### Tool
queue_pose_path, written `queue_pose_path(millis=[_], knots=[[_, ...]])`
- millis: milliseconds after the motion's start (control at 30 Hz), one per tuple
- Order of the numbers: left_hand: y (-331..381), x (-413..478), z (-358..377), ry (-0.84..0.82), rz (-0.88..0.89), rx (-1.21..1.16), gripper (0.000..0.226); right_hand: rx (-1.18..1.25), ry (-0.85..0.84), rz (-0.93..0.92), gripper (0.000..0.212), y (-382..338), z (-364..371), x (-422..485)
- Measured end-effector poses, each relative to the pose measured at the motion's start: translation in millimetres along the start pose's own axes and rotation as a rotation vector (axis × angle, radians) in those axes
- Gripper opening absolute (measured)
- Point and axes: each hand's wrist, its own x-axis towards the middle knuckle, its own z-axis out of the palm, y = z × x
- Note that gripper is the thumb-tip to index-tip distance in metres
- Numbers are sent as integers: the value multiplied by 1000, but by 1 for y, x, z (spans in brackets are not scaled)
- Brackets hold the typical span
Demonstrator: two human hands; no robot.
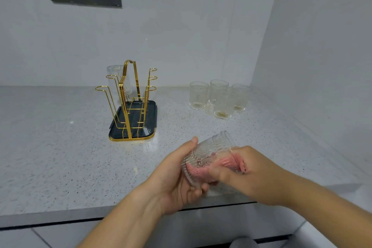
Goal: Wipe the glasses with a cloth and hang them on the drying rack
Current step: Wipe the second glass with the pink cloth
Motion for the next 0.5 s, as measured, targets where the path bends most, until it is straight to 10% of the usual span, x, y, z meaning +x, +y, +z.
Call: queue_pose_path(millis=[500], knots=[[-2, 6, -1, 213, 351, -25, 43, 421, 709, 79, 26, 23, 4, 9]])
